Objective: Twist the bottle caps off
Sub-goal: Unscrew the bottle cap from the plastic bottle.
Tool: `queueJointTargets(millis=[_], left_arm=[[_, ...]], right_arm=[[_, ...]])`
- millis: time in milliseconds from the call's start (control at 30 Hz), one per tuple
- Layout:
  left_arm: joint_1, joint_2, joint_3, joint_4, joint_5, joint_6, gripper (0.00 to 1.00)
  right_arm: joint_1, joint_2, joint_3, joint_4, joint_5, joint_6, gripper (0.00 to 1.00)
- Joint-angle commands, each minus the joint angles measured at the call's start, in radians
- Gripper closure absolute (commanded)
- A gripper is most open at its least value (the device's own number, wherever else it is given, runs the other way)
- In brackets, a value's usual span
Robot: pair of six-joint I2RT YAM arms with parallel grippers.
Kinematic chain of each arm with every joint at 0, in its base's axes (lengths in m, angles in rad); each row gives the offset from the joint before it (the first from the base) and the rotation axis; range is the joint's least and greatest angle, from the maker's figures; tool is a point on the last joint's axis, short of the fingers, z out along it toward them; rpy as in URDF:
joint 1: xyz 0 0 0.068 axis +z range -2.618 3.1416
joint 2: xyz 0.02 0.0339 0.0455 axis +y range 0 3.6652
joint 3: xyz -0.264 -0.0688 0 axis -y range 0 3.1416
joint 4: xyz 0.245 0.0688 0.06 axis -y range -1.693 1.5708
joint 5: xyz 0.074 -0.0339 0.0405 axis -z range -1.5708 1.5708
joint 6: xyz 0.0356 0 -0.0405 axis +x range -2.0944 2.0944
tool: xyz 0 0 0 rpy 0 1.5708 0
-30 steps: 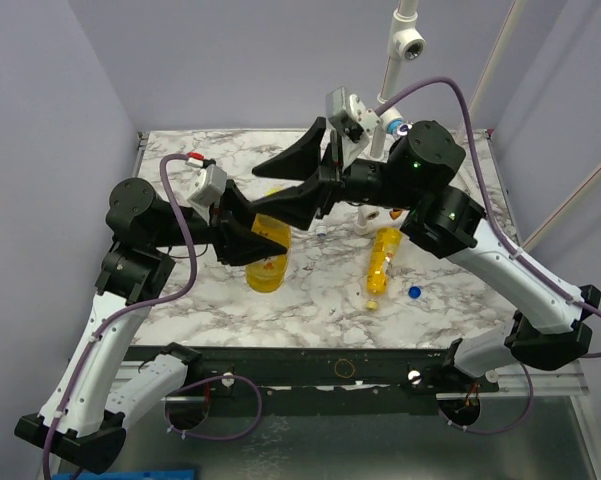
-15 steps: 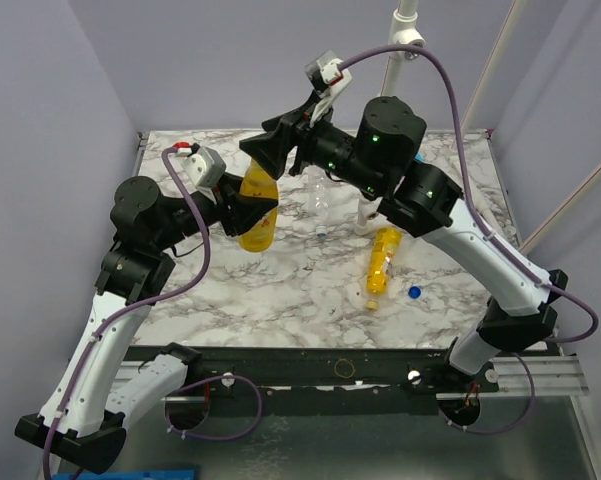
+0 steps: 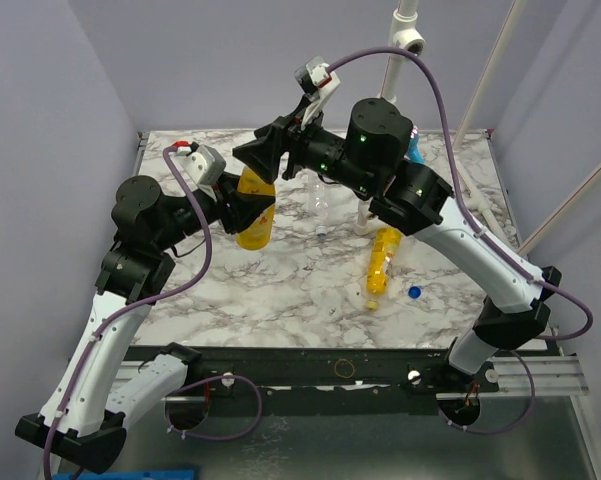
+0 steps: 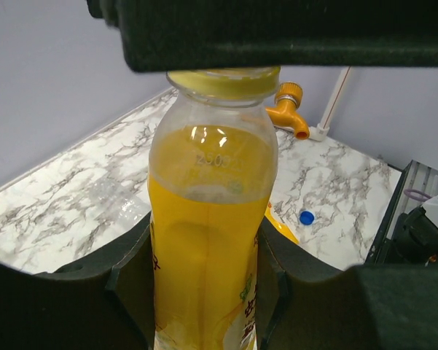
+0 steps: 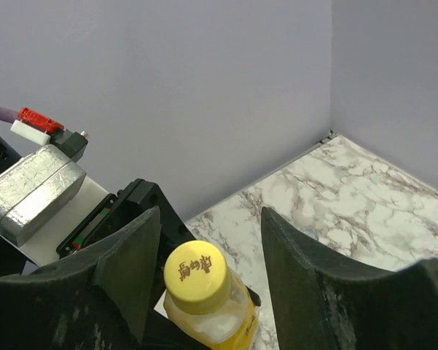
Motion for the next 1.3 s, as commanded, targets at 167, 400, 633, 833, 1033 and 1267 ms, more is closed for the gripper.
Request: queueJointTargets(millis=[167,400,633,833,1033,1267], left_arm=[[0.002,-0.012,-0.001,0.006,-0.022,0.002,1.0],[0.001,-0.02,-0.006,0.006,-0.002,0.0,1.0],[0.002,-0.026,-0.02,0.006,0.145,-0.049,1.0],[0.001,-0.013,0.003,0.06,0.51,-0.236,1.0],[-0.004,0.015,0.03,0.119,0.749,-0.388,1.0],[-0.006,0.004,0.028,0.122,0.706,-0.345,1.0]], right_arm=[[0.007,-0.002,-0.038,0.022,-0.052,0.027,0.45],[0.007,-0.004,-0.033,0.04,-0.059,0.02,0.74],[0.006,-0.05,-0.074,0.12,-0.147,-0.031,1.0],[0.005,-0.14,-0.16,0.225,-0.585,-0.068,0.99],[0.005,-0.175,-0.214,0.292,-1.043,-0.024,0.99],[0.006,-0.202,-0.237,0.243,-0.787,-0.047,0.58]])
